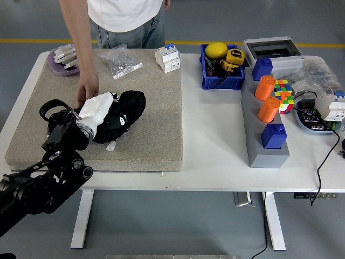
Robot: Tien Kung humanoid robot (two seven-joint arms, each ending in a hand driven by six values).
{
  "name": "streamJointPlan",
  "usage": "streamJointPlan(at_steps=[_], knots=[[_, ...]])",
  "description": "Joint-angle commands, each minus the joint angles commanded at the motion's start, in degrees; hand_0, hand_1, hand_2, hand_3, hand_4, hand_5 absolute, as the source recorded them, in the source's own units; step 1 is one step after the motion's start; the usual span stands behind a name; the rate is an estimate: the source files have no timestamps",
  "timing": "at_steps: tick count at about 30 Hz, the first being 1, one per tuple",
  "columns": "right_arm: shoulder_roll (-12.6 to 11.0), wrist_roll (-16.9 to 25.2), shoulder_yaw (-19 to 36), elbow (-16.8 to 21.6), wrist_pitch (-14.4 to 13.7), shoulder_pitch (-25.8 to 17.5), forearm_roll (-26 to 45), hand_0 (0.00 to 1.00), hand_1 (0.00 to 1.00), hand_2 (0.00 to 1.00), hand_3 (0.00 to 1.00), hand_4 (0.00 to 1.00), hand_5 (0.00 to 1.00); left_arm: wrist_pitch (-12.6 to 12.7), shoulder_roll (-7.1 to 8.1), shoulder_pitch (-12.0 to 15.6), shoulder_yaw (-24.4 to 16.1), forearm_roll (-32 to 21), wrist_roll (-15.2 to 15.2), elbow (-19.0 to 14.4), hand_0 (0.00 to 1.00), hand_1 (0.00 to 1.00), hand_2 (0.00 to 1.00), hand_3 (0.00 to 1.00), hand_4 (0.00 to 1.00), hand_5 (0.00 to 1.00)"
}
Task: Pick the rag up,wipe the panel,place it on the desk
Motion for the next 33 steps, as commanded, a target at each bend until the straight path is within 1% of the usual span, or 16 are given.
streamJointPlan(at_steps=[7, 8, 12, 21, 33], knots=[[0.03, -0.02, -0.04, 0.02, 0.00, 0.00, 0.09, 0.893, 0.732, 0.755, 0.774, 0.998, 0.998, -0.10, 0.28, 0.70, -0.61, 0.54, 0.43, -0.34, 0.234, 0.193, 0.564, 0.544, 0.469, 0.002], [0.02, -0.01, 0.05, 0.03, -0.02, 0.01, 0.06, 0.894, 0.729, 0.755, 0.775, 0.998, 0.998, -0.10, 0.47, 0.91, -0.90, 0.71, 0.49, -0.39, 0.235, 0.195, 0.566, 0.550, 0.483, 0.002], [0.03, 0.01, 0.20, 0.03, -0.05, -0.03, 0.03, 0.894, 0.729, 0.755, 0.775, 0.998, 0.998, -0.07, 1.09, 1.70, -2.04, 1.09, 0.55, -0.52, 0.235, 0.195, 0.566, 0.550, 0.483, 0.002], [0.00, 0.03, 0.58, 0.01, -0.07, -0.13, -0.04, 0.894, 0.728, 0.755, 0.774, 0.998, 0.998, -0.21, 3.36, 4.36, -5.55, 2.23, 0.71, -0.94, 0.235, 0.195, 0.566, 0.549, 0.489, 0.002], [-0.01, 0.02, 1.03, -0.03, -0.06, -0.32, -0.15, 0.894, 0.727, 0.755, 0.774, 0.998, 0.998, -0.41, 7.34, 7.89, -9.92, 3.12, 0.62, -1.83, 0.236, 0.195, 0.567, 0.549, 0.492, 0.002]])
